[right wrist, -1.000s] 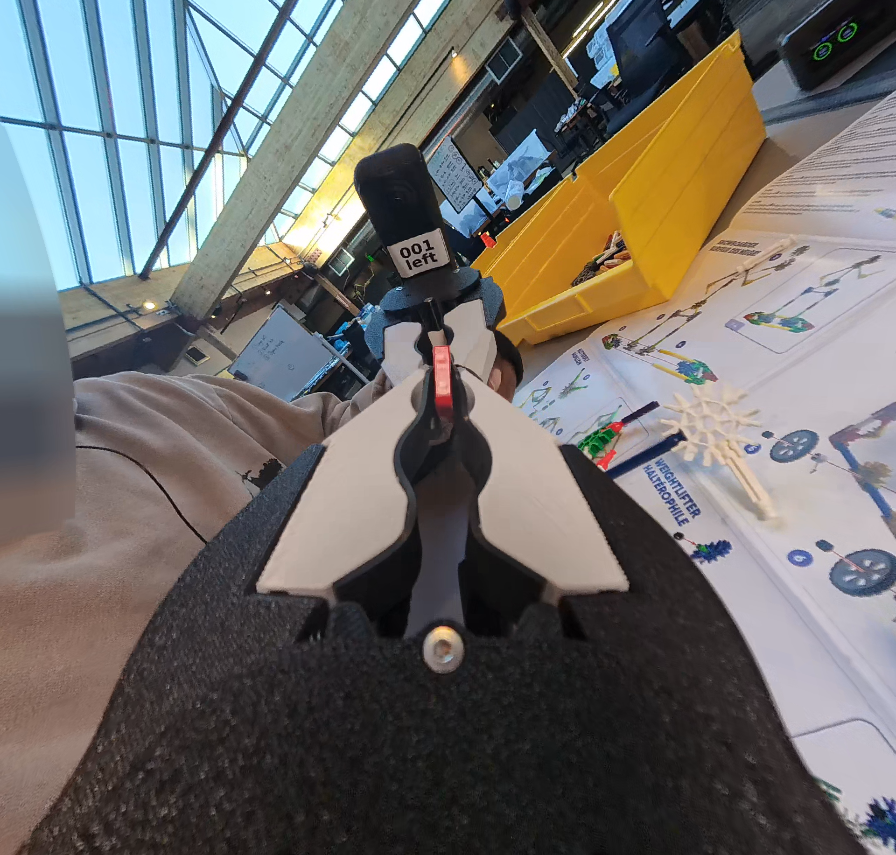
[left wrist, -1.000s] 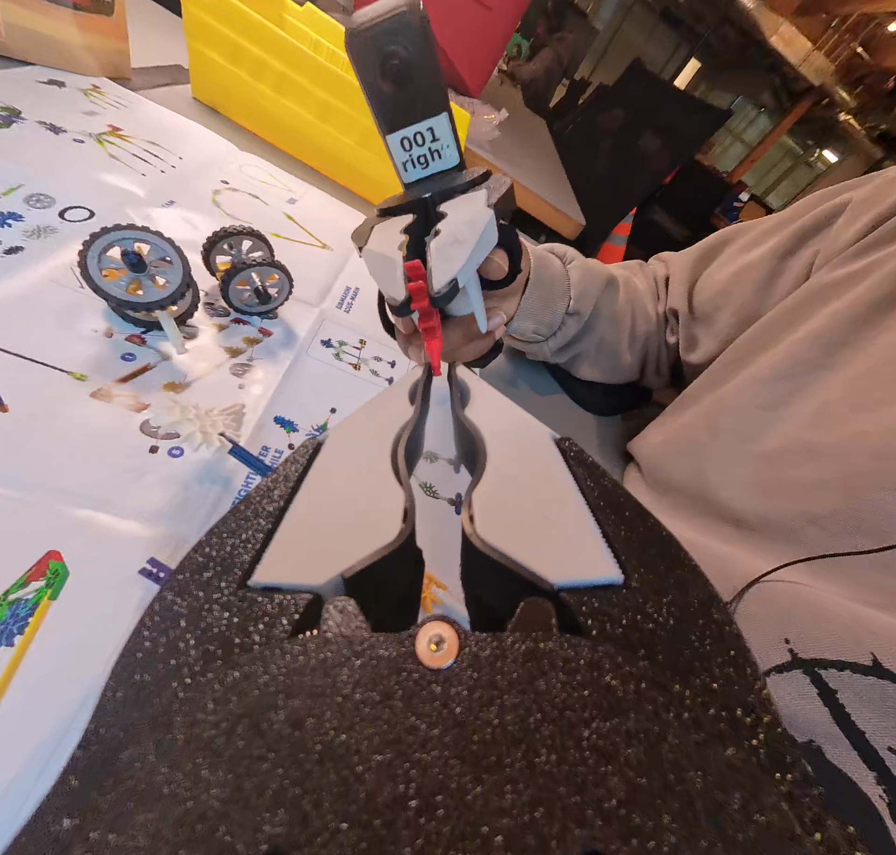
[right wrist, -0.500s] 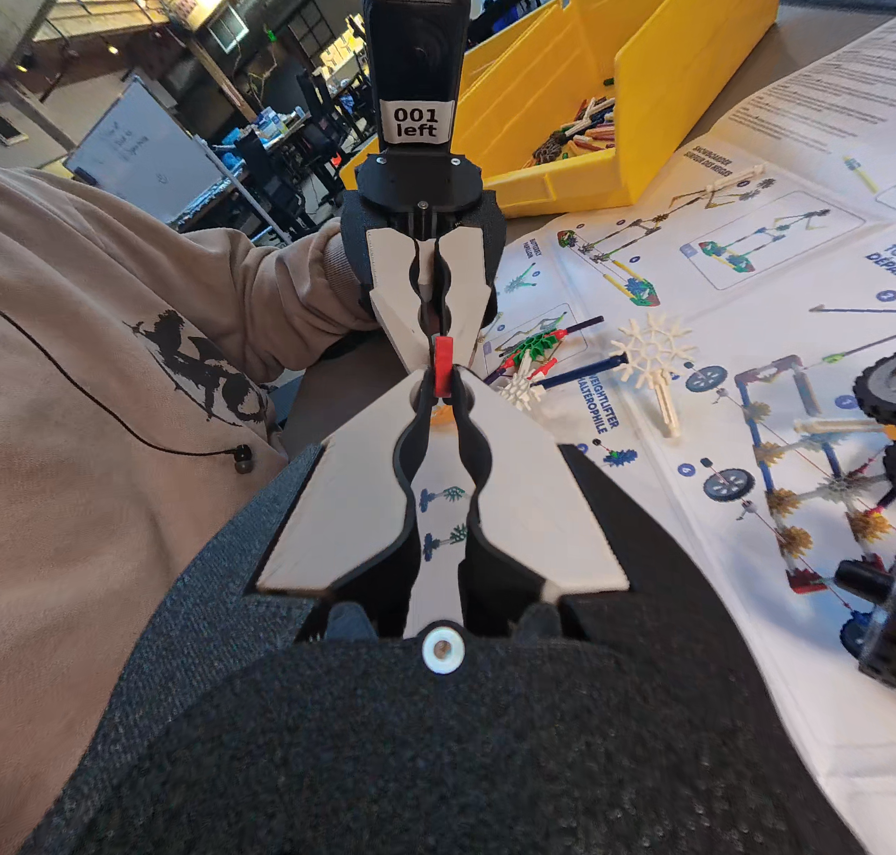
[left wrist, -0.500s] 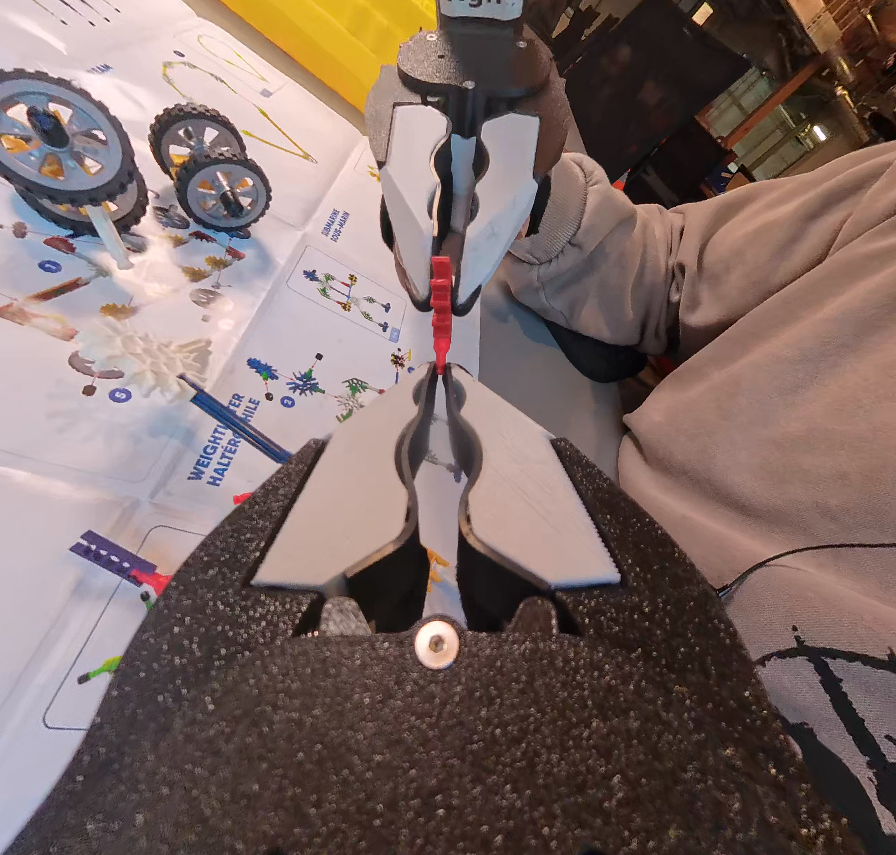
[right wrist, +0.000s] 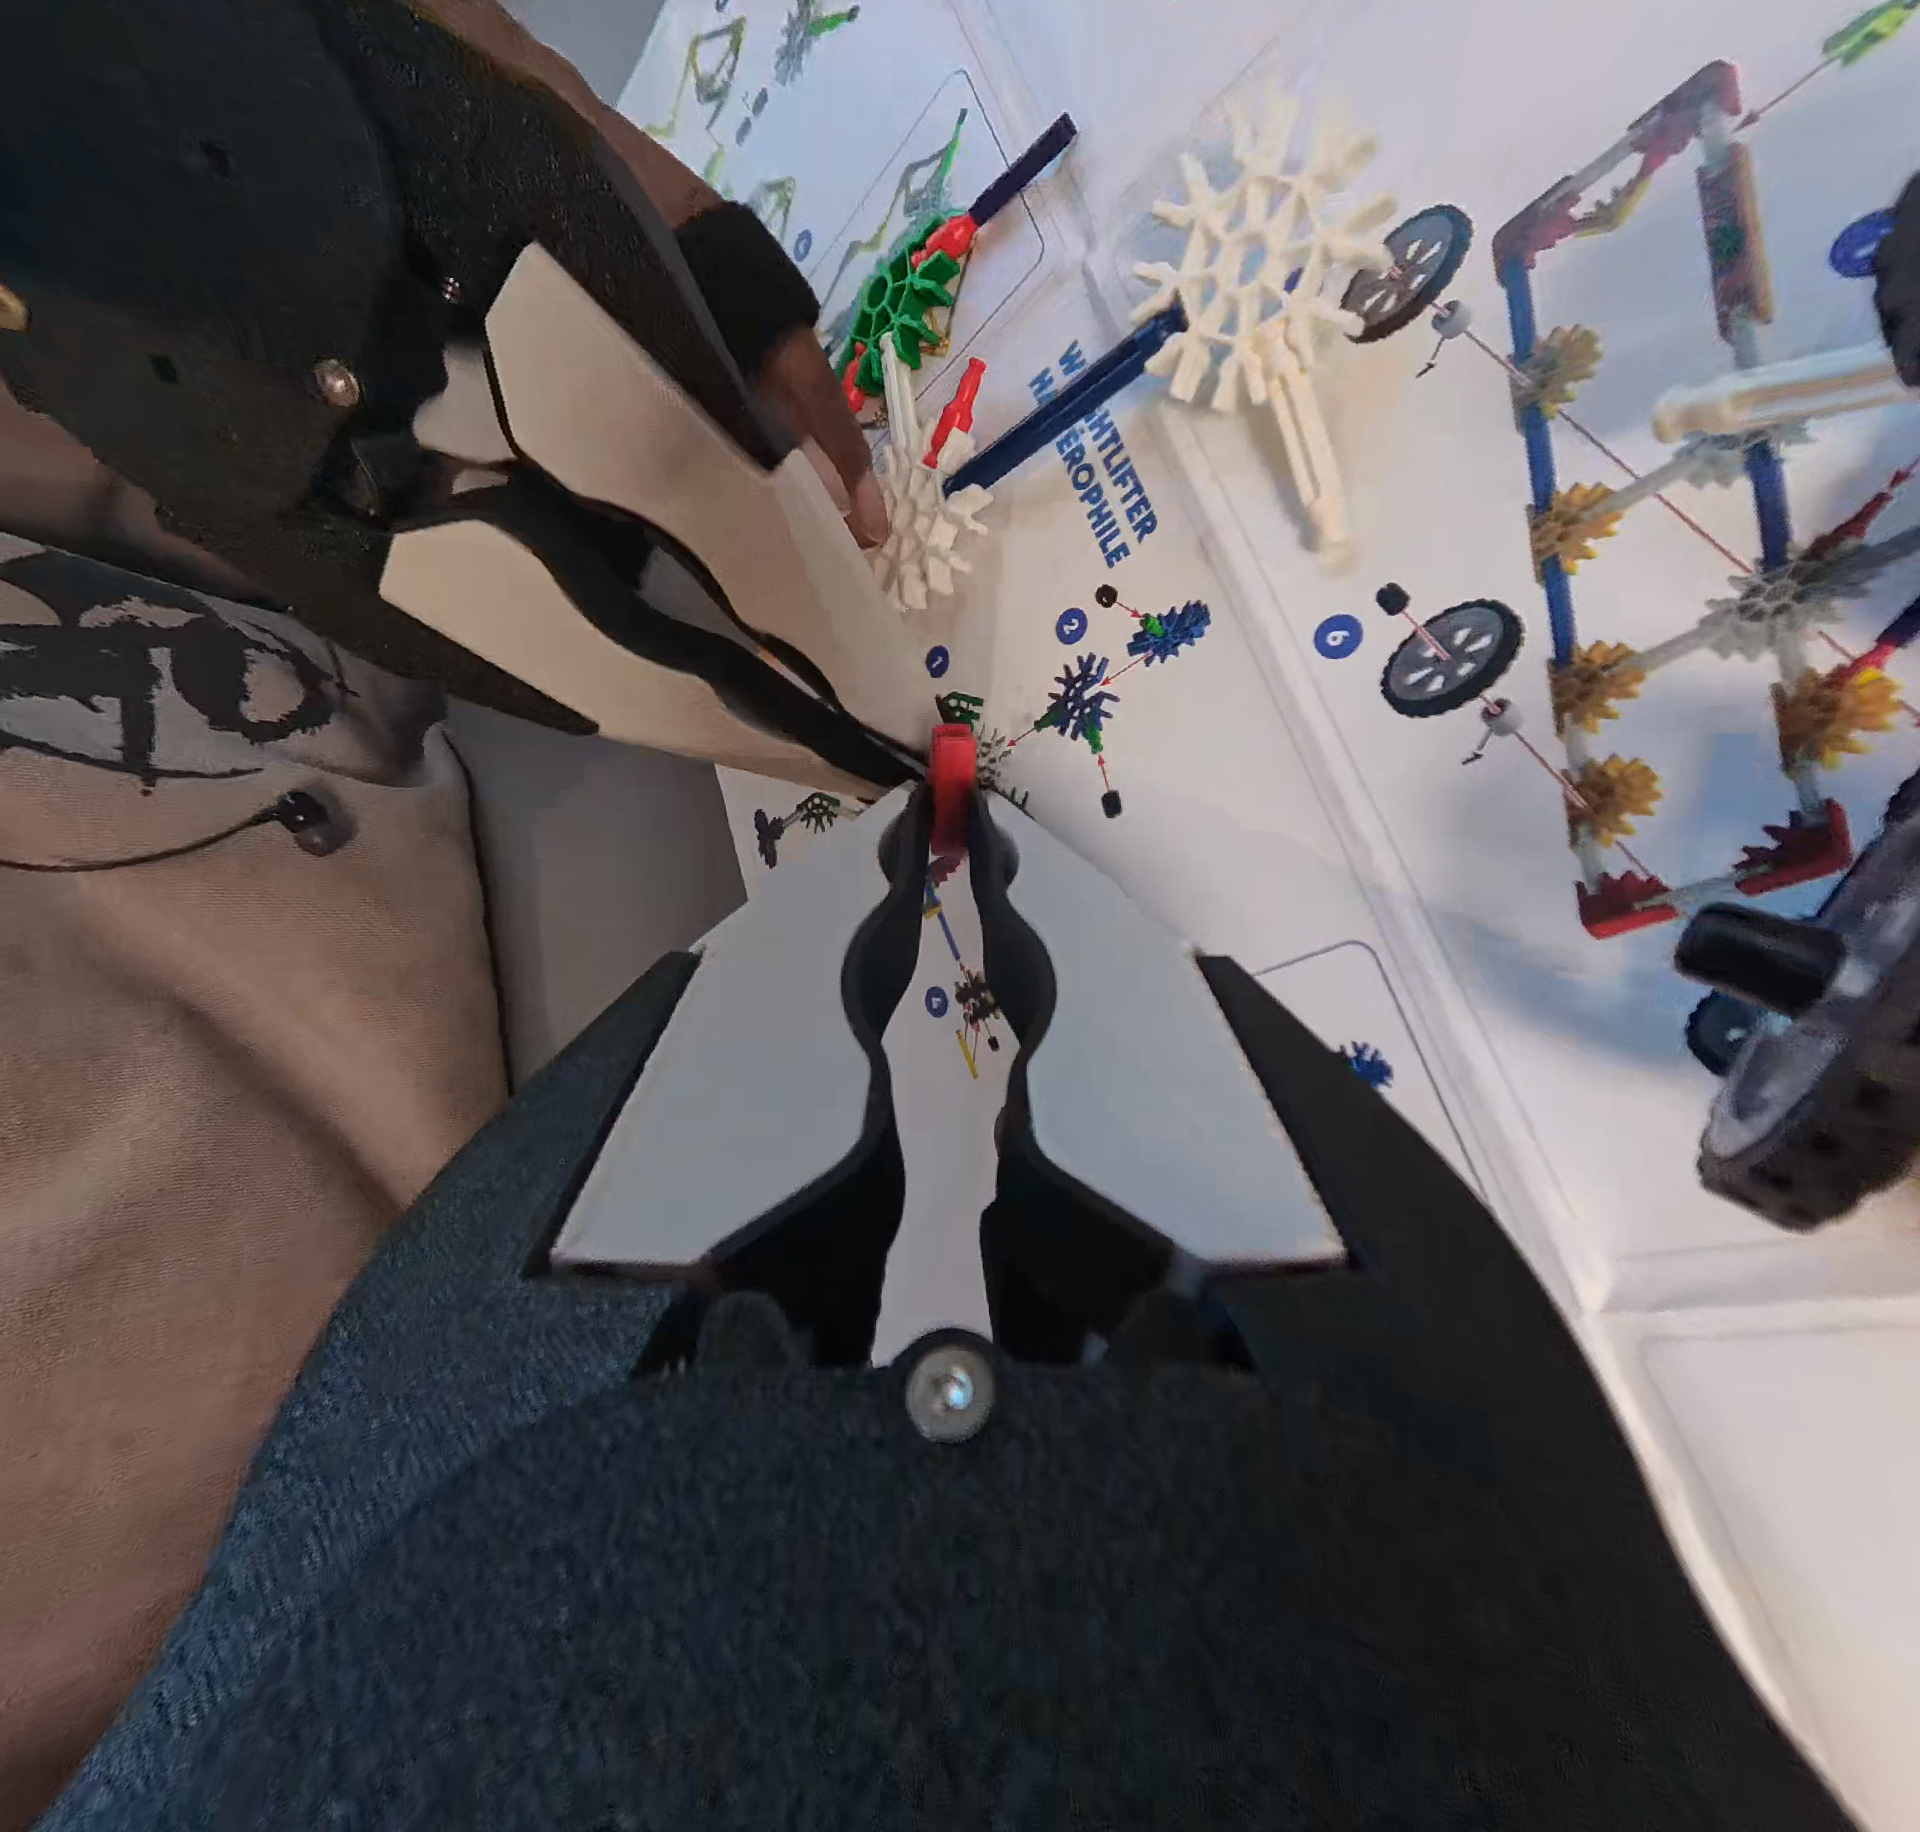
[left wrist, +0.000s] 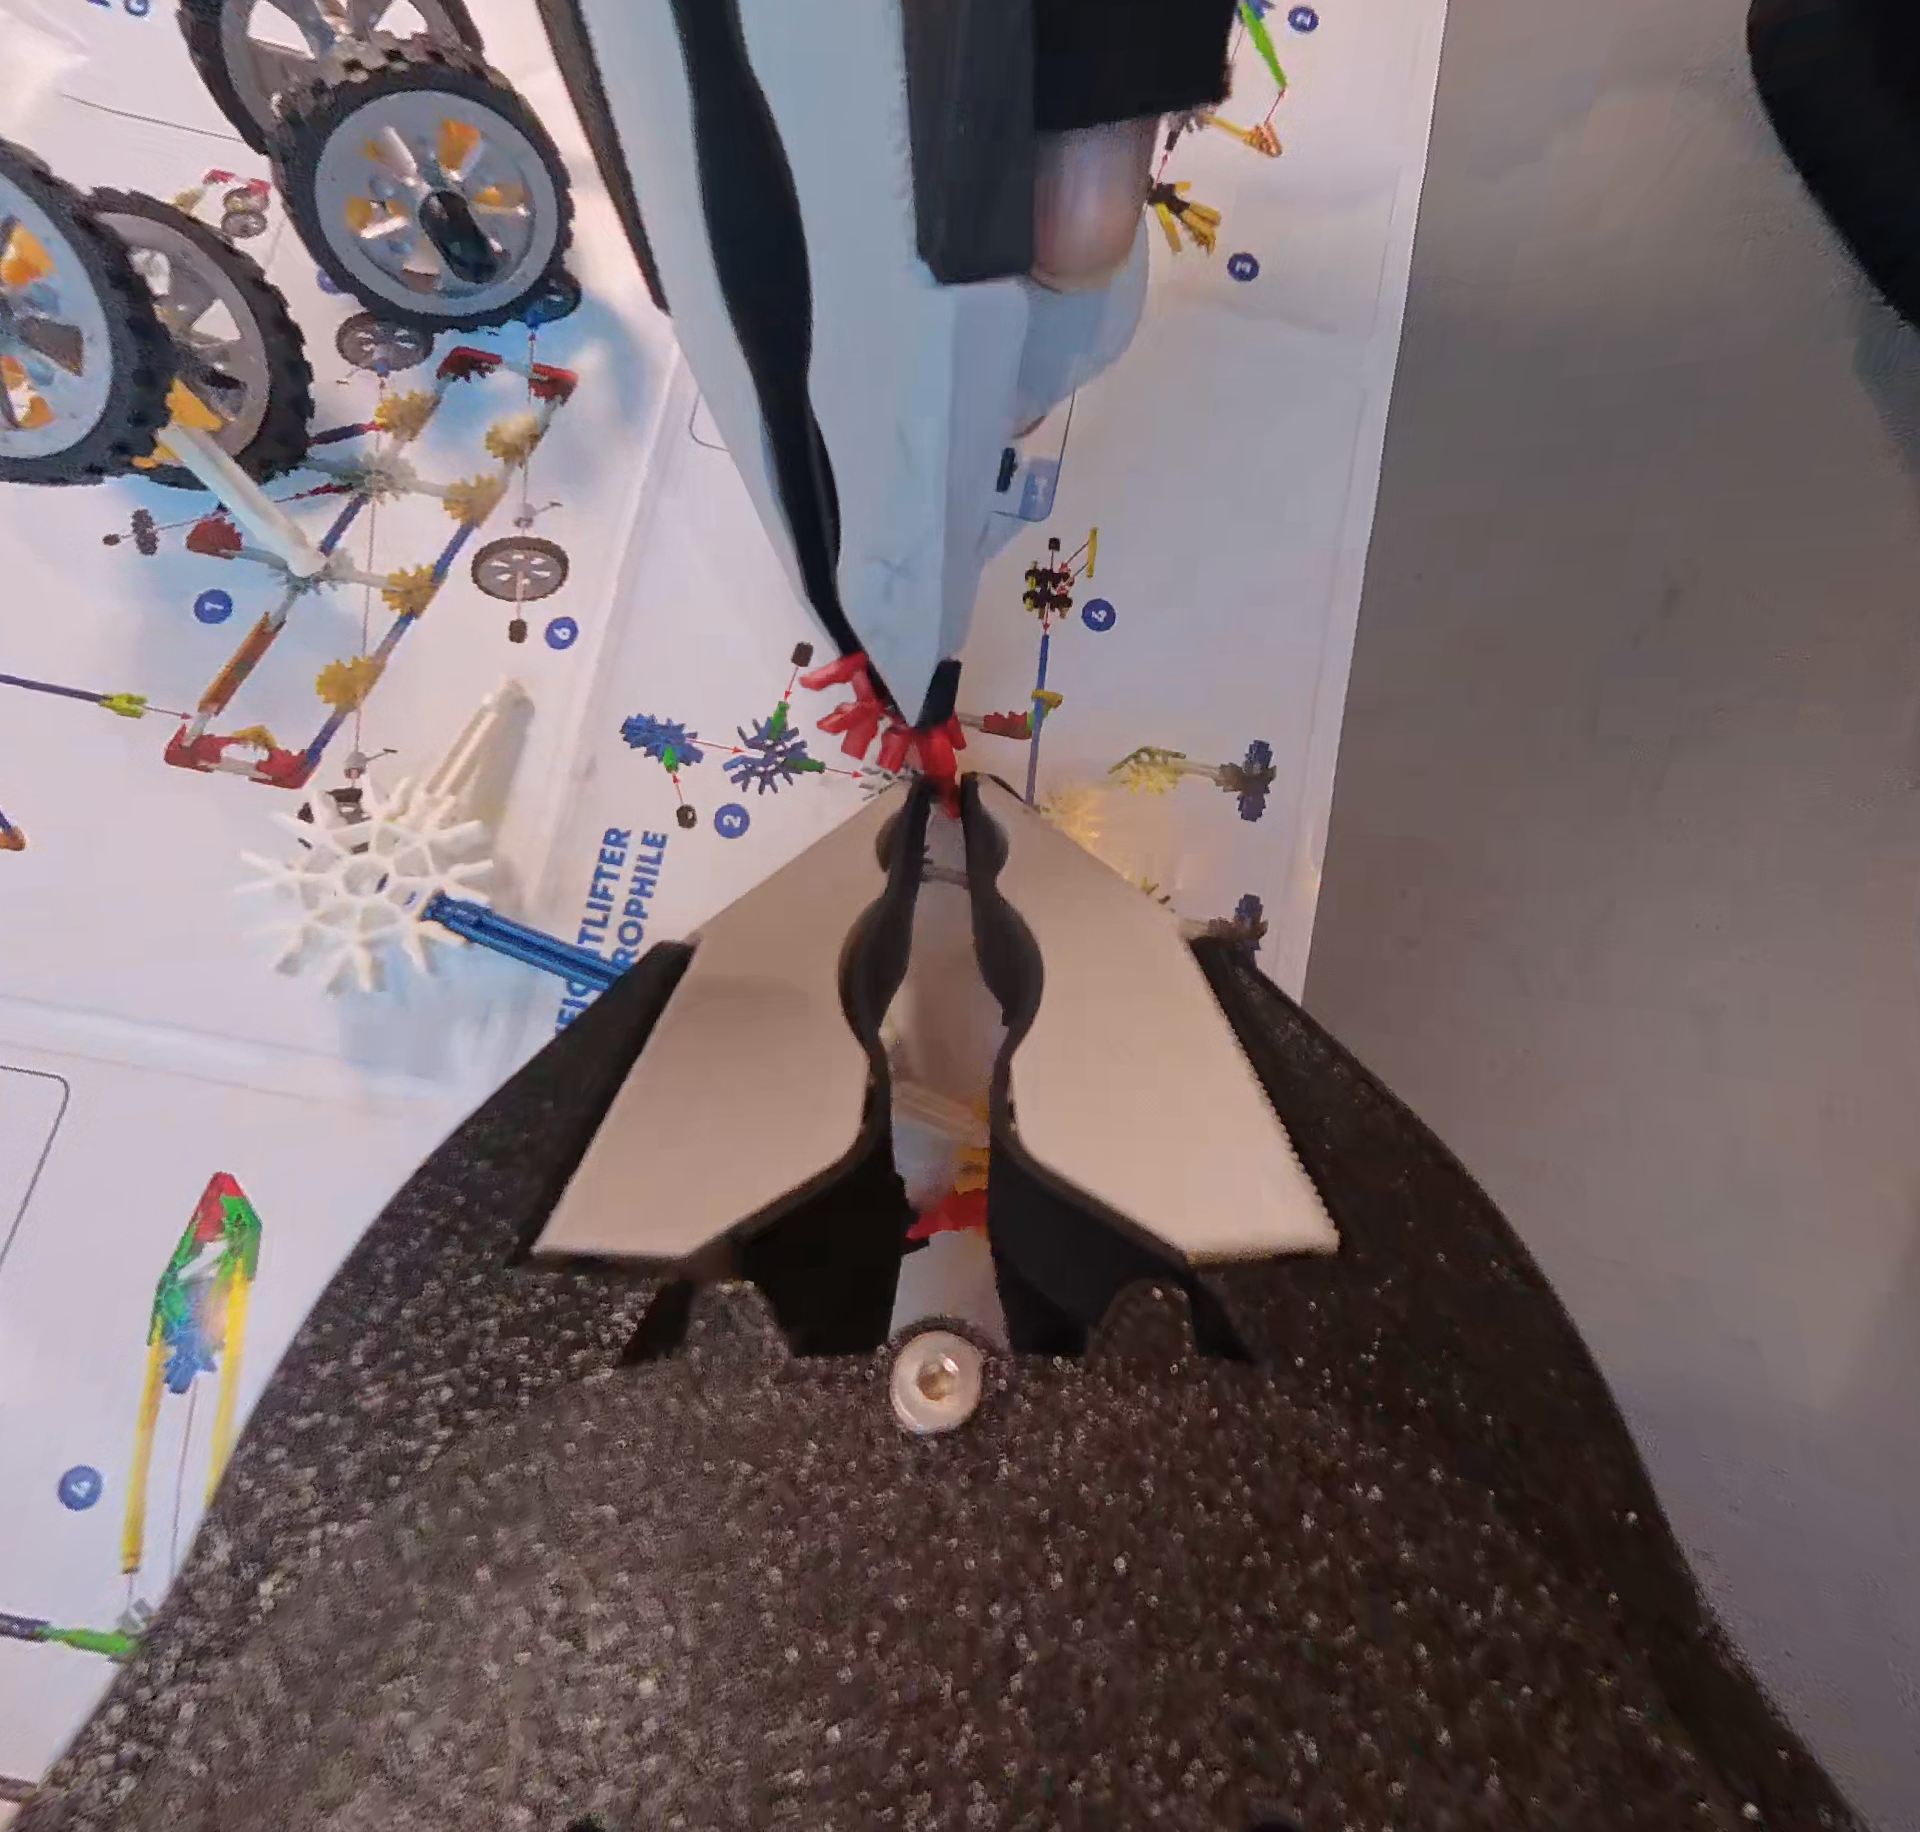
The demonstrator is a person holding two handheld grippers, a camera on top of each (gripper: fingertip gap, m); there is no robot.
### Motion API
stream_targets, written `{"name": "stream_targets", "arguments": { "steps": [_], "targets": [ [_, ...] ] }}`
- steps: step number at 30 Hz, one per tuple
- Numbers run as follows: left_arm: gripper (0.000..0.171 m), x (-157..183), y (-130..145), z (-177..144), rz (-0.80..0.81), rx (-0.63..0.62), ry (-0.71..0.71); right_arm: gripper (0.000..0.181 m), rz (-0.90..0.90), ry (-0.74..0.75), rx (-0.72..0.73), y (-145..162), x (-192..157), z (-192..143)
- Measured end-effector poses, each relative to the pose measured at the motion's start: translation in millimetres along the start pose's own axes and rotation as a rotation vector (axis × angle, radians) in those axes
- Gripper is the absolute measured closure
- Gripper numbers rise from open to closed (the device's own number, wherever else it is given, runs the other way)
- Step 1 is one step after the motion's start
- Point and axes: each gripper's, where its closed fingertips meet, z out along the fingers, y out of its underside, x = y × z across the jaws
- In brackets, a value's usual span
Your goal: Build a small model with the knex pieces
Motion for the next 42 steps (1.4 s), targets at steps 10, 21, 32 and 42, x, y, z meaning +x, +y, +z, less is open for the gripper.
{"name": "stream_targets", "arguments": {
  "steps": [10, 21, 32, 42],
  "targets": [
    [0.169, -3, 0, 3, -0.073, -0.044, -0.019, 0.176, -0.131, 0.236, -0.065, -1, 2, -1],
    [0.171, -1, -3, 2, -0.161, -0.019, -0.019, 0.181, -0.409, 0.69, 0.022, -12, 8, 0],
    [0.171, 1, -3, 5, -0.115, 0.012, -0.018, 0.177, -0.356, 0.584, 0.588, -39, 1, -62],
    [0.164, 2, -8, 0, -0.092, 0.071, -0.007, 0.177, -0.551, 0.66, 0.816, -59, -35, -97]
  ]
}}
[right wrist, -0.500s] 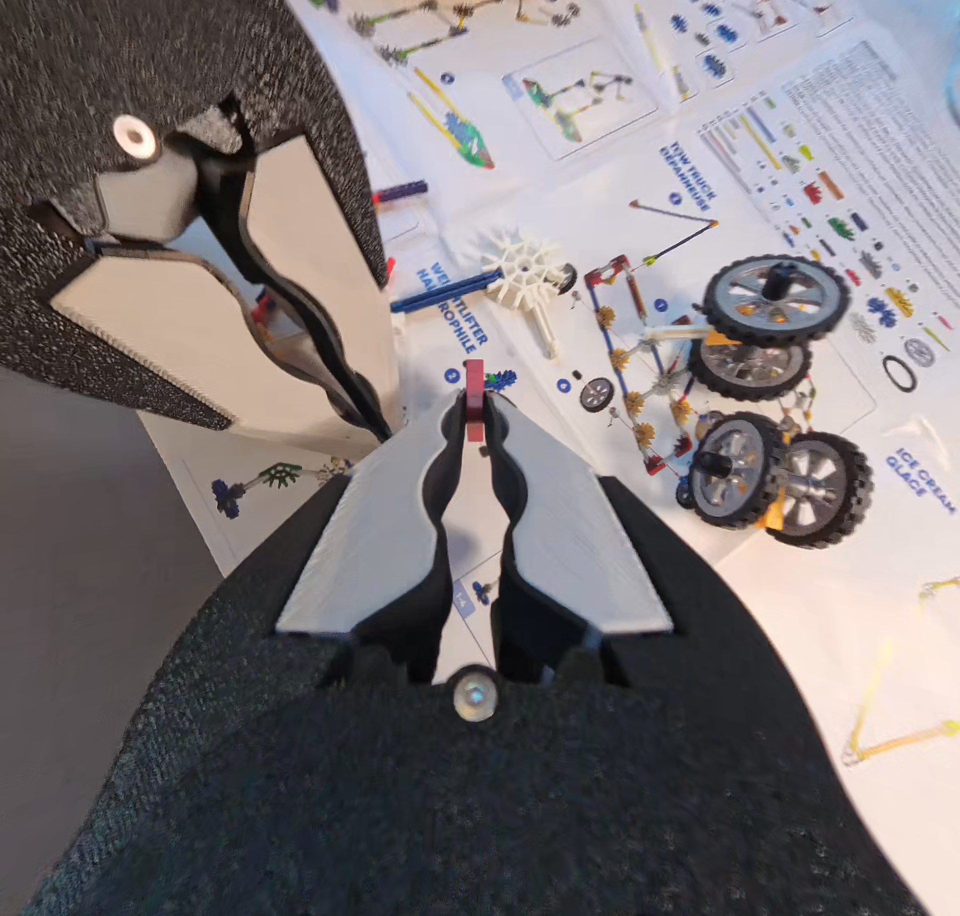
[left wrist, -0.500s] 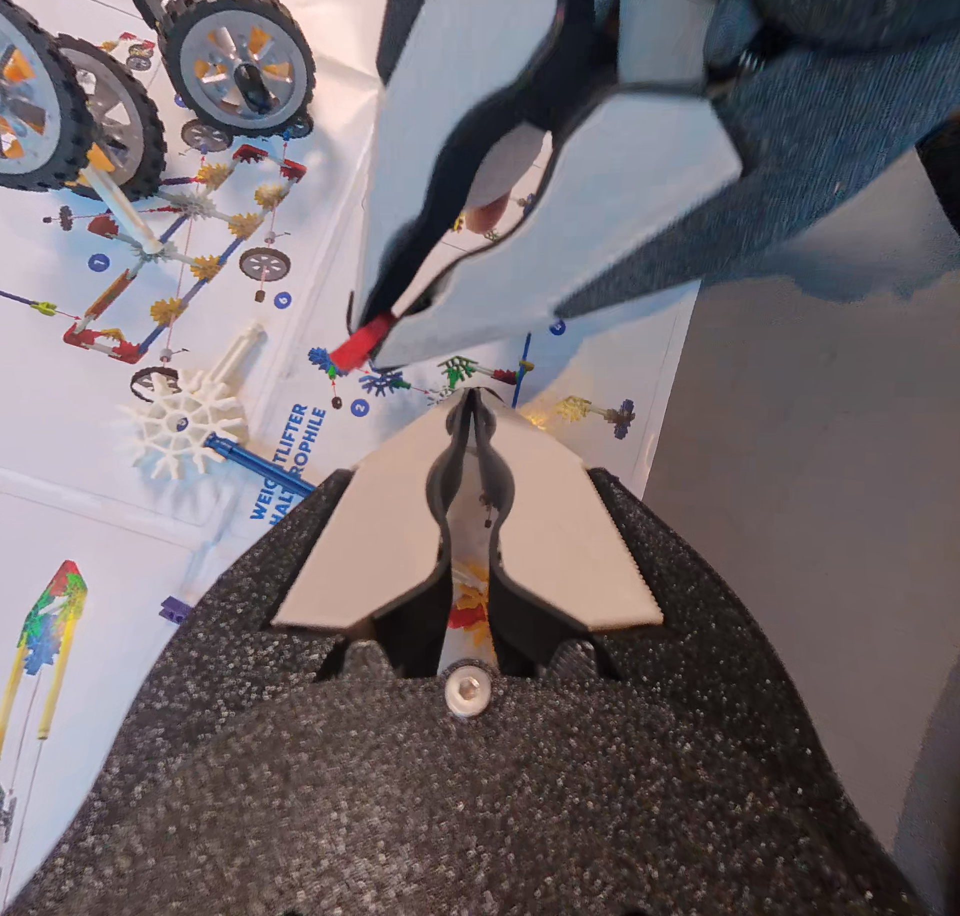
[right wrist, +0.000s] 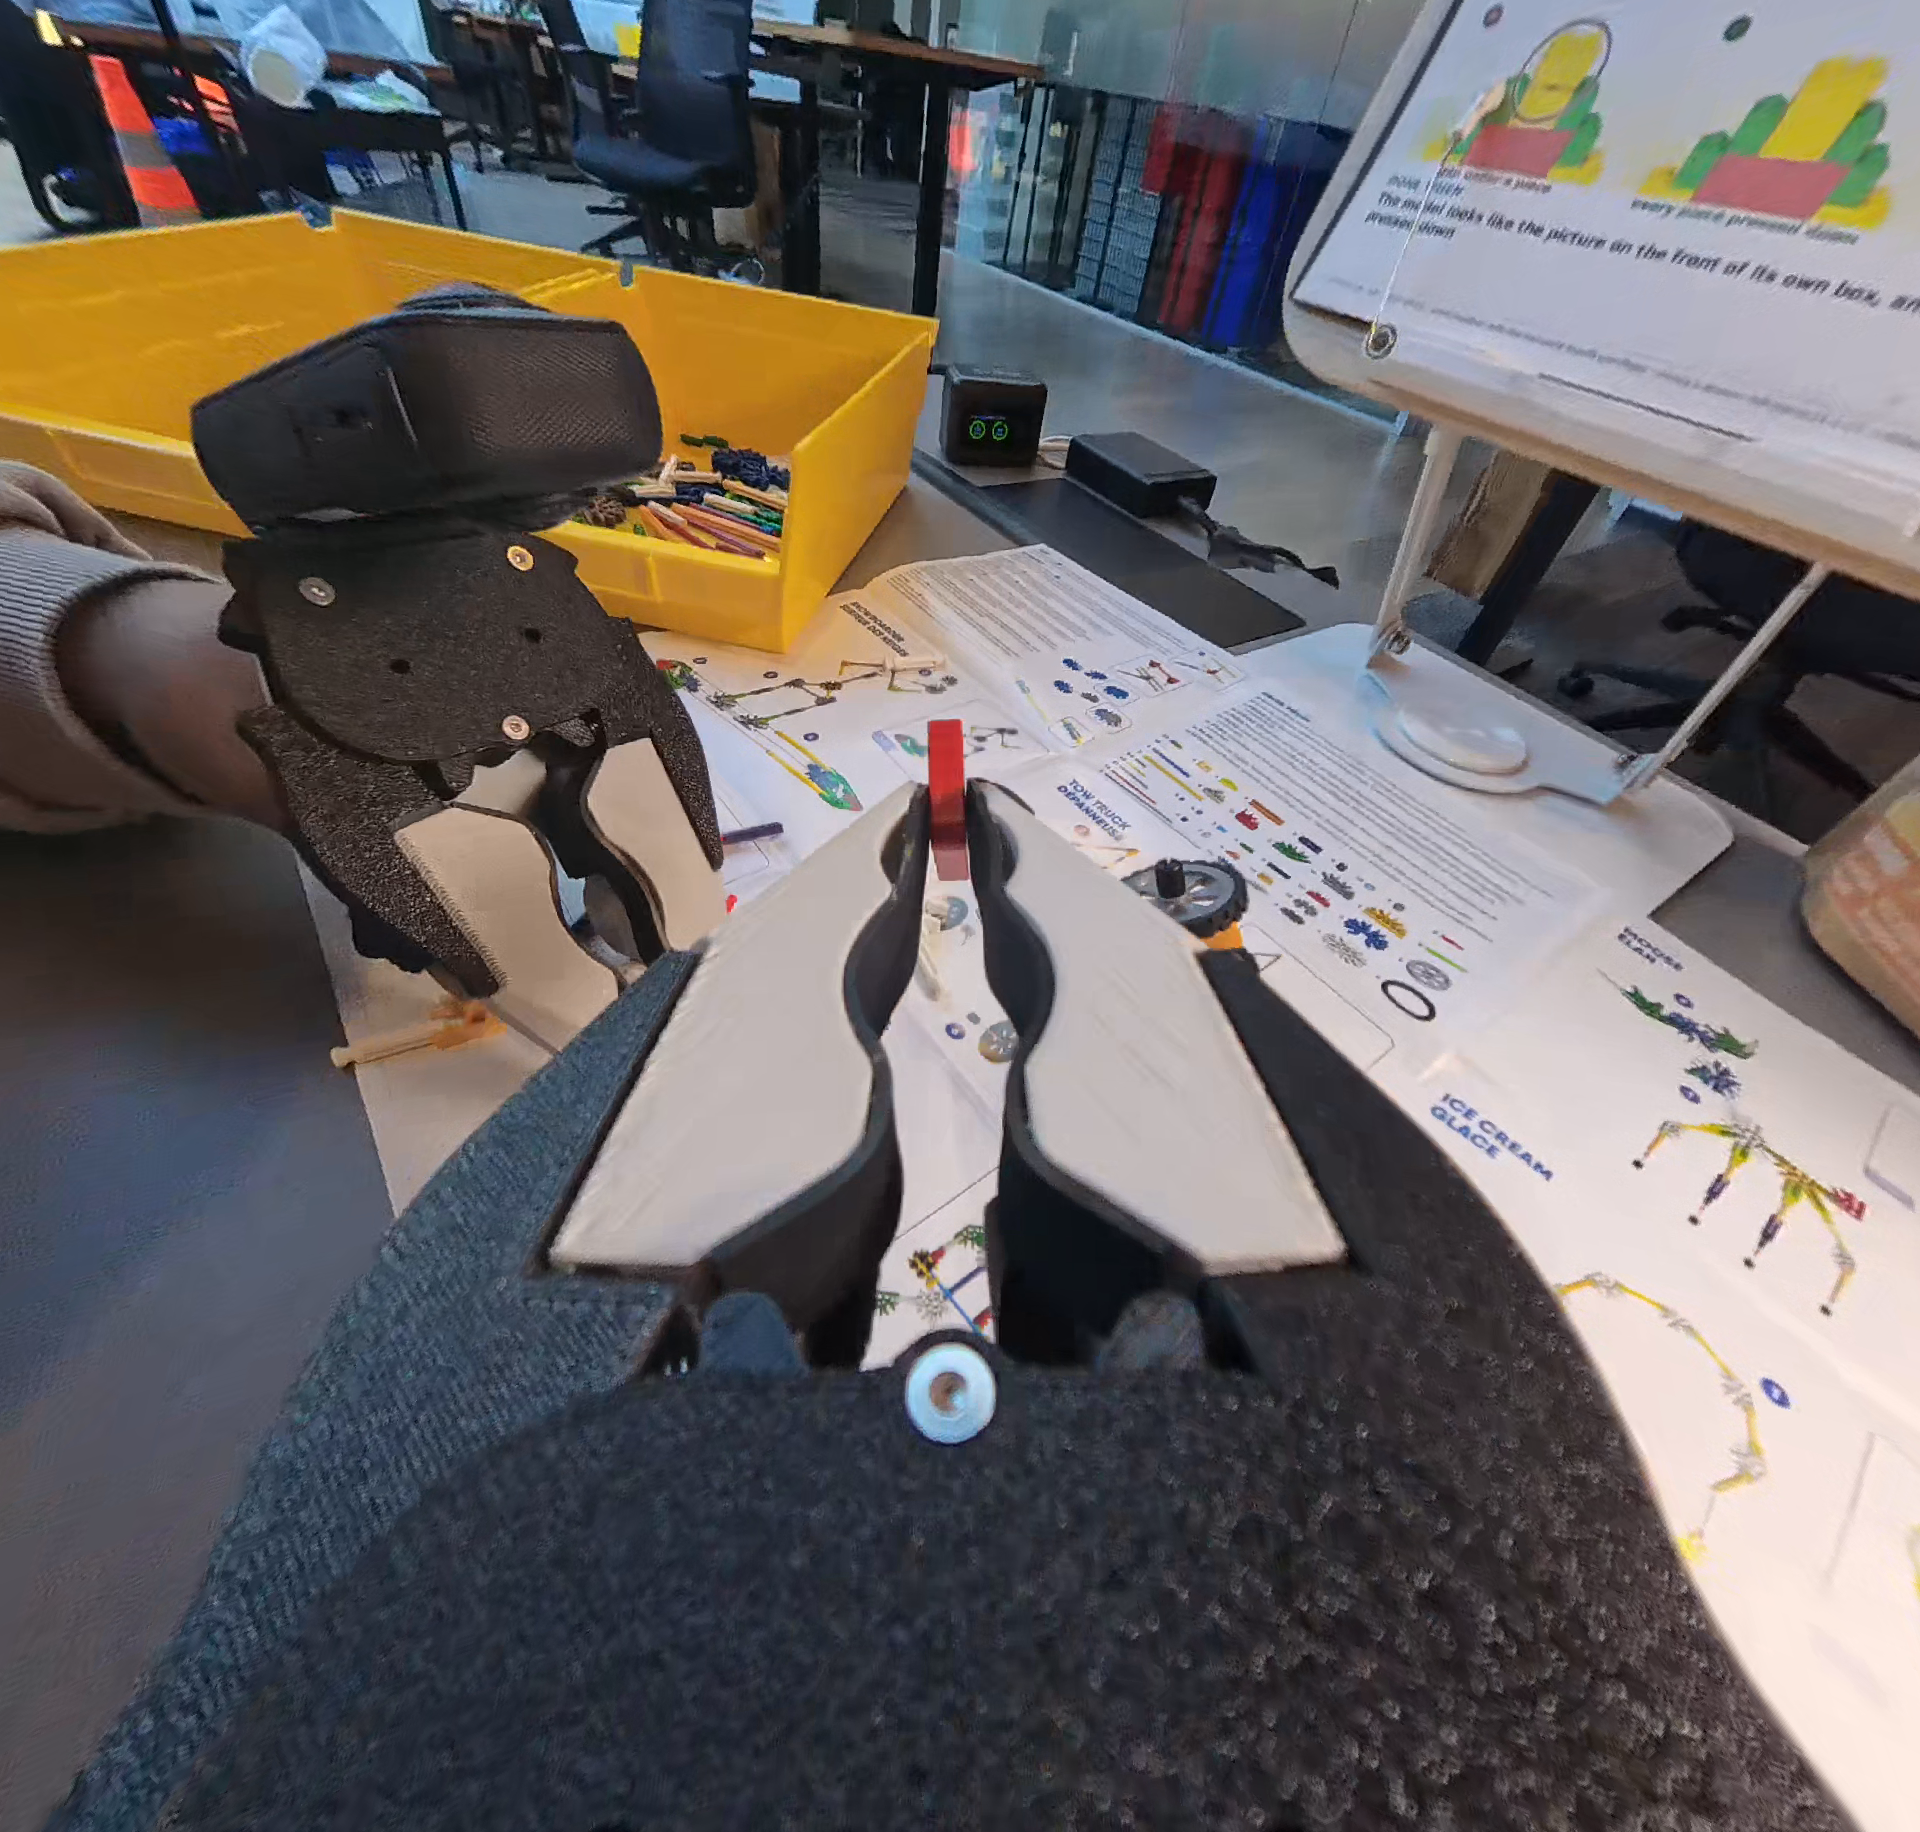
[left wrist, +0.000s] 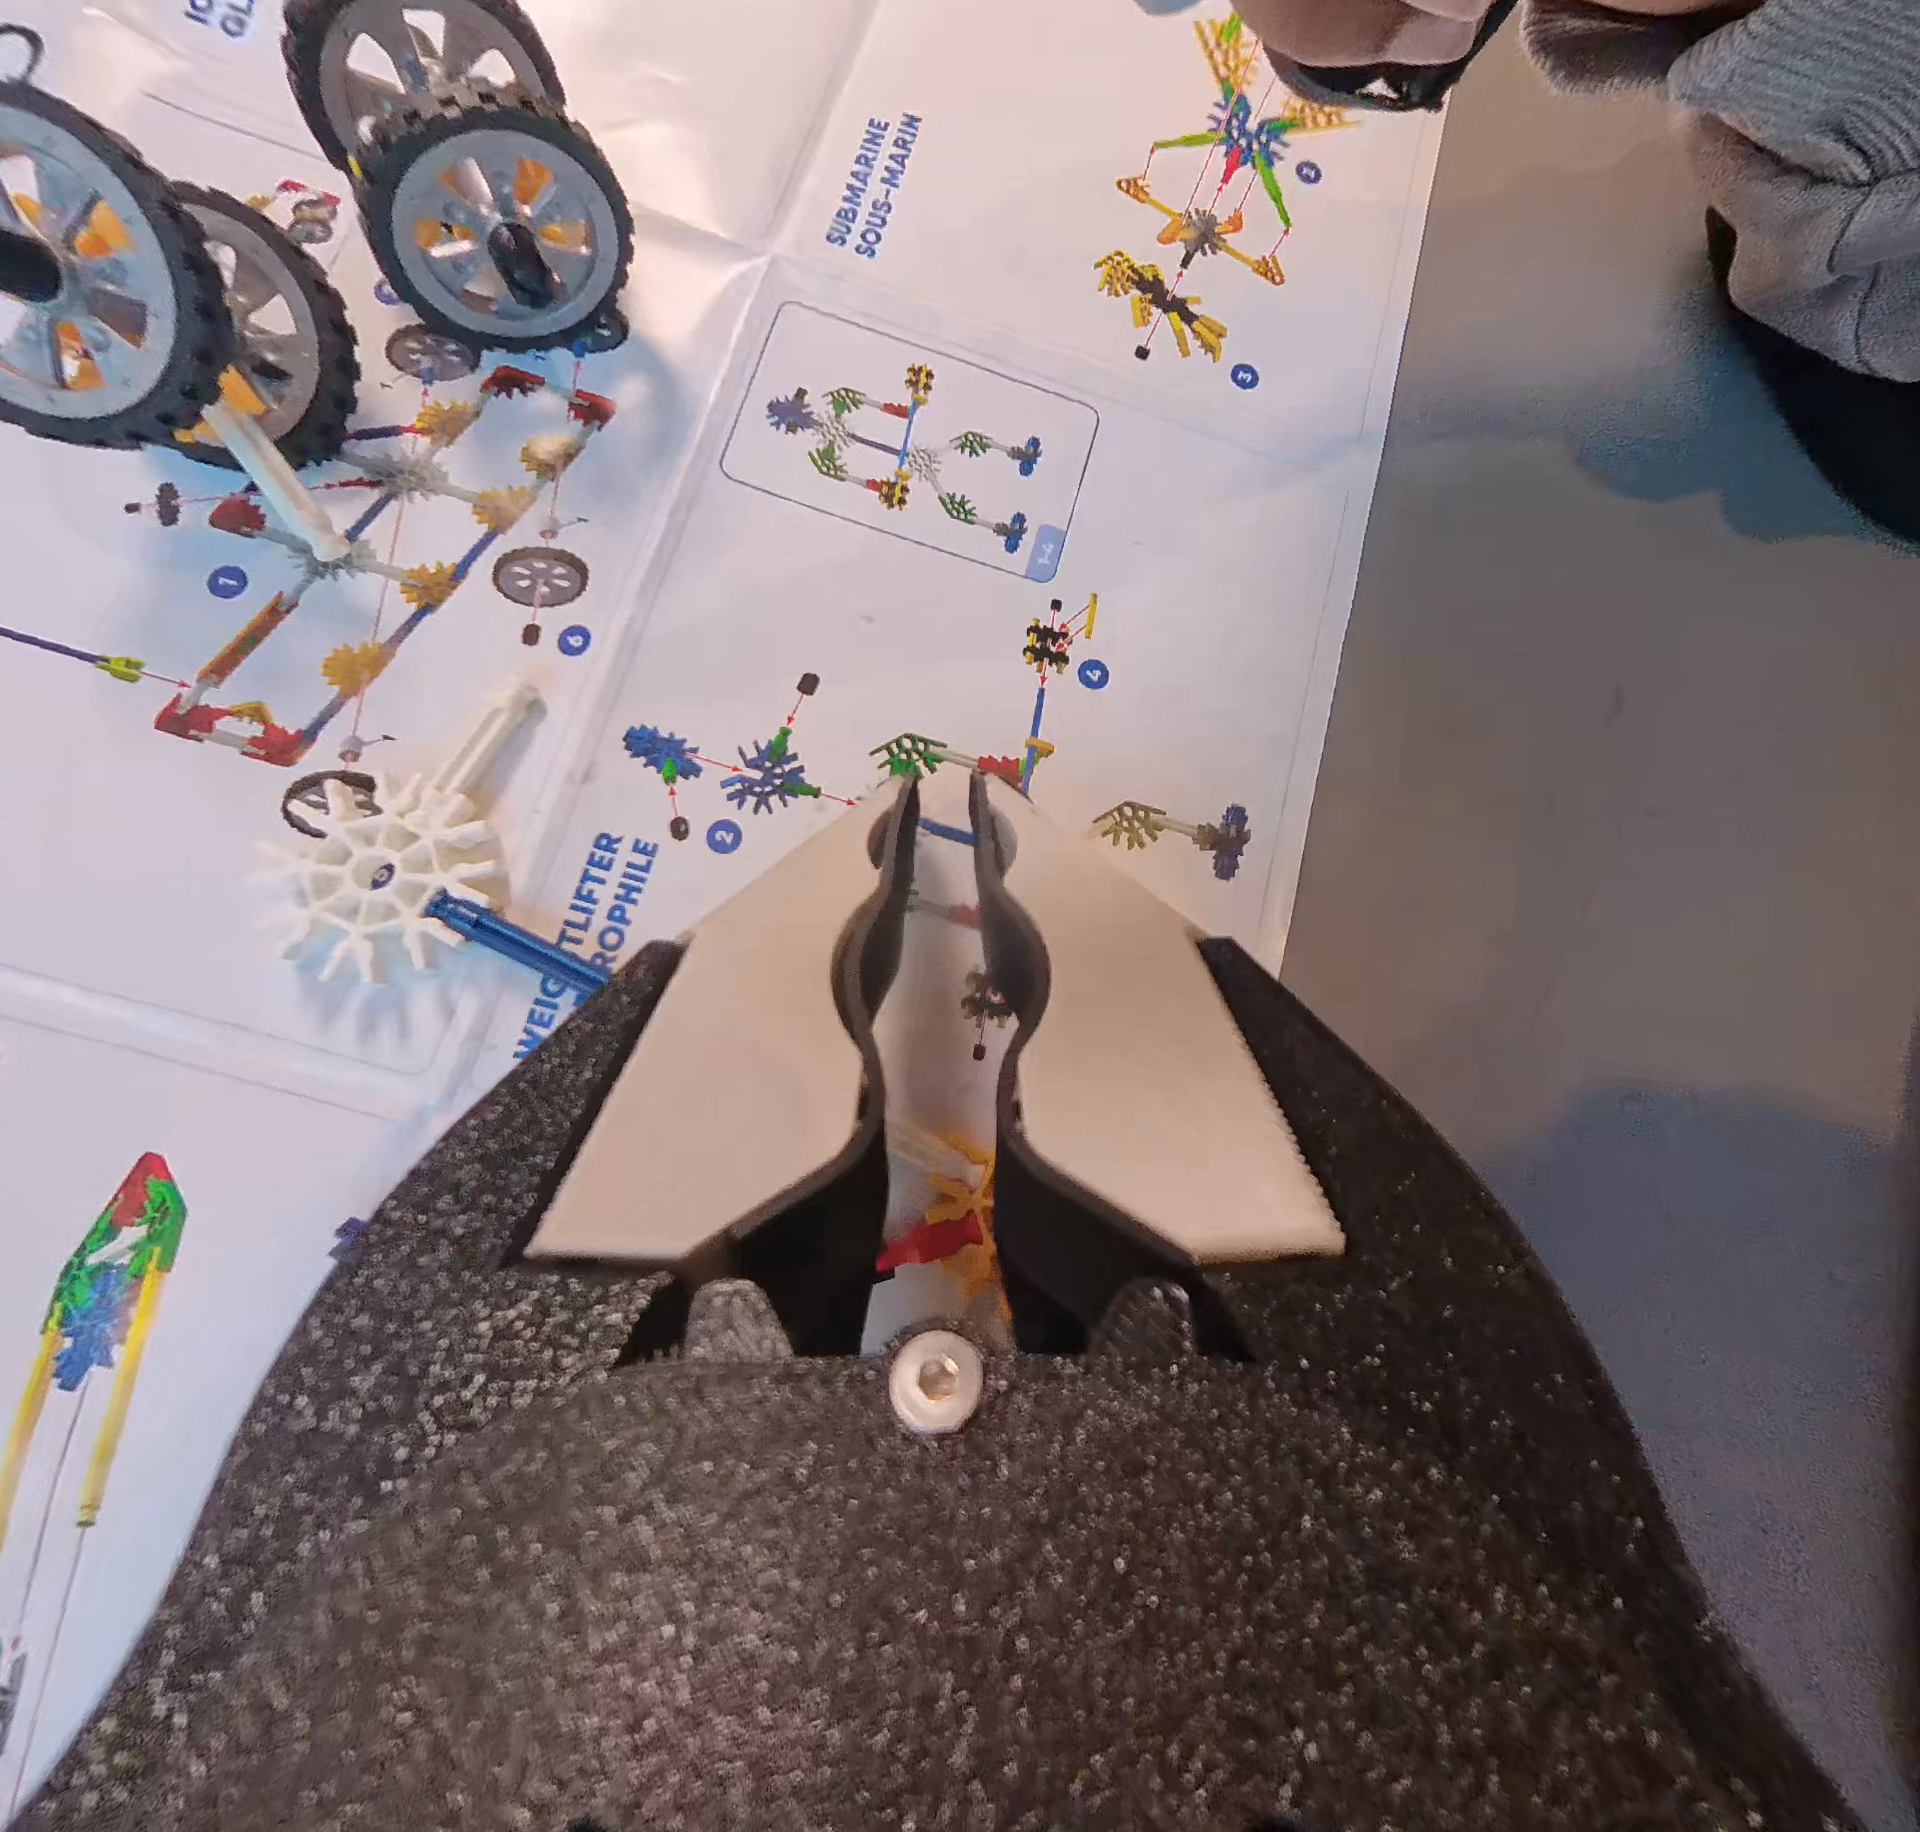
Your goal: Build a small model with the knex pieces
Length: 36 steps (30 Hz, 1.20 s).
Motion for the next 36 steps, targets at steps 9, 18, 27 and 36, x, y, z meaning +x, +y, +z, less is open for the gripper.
{"name": "stream_targets", "arguments": {
  "steps": [9, 18, 27, 36],
  "targets": [
    [0.147, -21, -24, -42, 0.053, 0.178, -0.109, 0.151, 0.023, -0.147, -0.503, 86, -22, -7],
    [0.145, -29, -17, -43, 0.043, 0.17, -0.113, 0.117, 0.143, 0.525, -0.426, 40, 95, -231],
    [0.144, -31, -19, -40, 0.03, 0.173, -0.107, 0.125, 0.564, 0.751, -0.653, 188, 48, -376],
    [0.144, -28, -16, -38, 0.021, 0.167, -0.1, 0.181, 0.534, 0.792, -0.719, 204, 51, -380]
  ]
}}
